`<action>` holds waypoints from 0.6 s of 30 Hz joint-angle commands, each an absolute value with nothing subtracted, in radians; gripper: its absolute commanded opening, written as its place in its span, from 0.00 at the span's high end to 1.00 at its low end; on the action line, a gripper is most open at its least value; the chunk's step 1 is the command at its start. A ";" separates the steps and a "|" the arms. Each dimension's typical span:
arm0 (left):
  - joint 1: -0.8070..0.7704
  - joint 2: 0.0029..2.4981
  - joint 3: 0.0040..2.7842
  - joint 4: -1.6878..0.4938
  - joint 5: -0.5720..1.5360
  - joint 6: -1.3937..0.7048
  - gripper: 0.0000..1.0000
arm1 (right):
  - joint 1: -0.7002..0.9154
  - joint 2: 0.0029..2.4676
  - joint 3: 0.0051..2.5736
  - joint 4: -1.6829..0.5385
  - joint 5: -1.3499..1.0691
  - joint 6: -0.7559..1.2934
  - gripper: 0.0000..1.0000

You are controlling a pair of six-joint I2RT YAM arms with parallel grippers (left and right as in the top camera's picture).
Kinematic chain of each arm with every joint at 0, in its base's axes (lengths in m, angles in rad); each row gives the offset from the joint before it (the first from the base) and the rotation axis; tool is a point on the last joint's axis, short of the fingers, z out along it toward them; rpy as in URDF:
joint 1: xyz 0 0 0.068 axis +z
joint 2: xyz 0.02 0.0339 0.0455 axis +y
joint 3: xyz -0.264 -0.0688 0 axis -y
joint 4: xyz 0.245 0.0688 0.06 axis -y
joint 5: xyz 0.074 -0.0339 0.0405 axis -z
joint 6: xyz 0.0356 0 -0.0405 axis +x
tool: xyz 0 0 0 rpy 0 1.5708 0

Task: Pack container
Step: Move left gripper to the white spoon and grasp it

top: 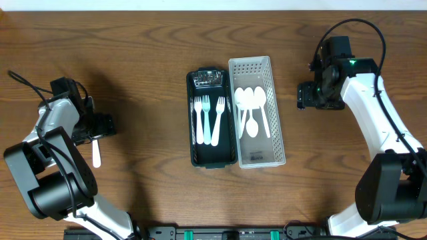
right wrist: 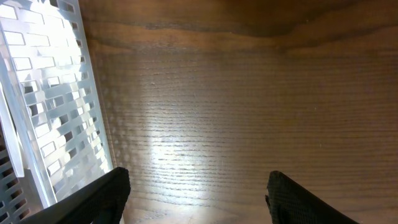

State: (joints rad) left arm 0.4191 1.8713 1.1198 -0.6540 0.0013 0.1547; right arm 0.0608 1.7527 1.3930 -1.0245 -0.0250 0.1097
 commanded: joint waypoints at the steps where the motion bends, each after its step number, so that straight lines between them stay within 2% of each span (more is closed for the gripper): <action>1: 0.422 1.925 1.116 -0.658 -0.008 0.163 0.16 | 0.059 1.739 1.408 -1.025 -0.015 0.111 0.26; 6: 0.422 1.925 1.116 -0.667 -0.009 0.163 0.46 | 0.059 1.739 1.408 -1.026 -0.015 0.111 0.26; 18: 0.422 1.925 1.116 -0.668 -0.009 0.163 0.62 | 0.059 1.739 1.408 -1.026 -0.015 0.112 0.26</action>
State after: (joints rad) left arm 0.4179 1.8797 1.1244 -0.6621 0.0196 0.1566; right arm 0.0608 1.7527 1.3930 -1.0245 -0.0250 0.1097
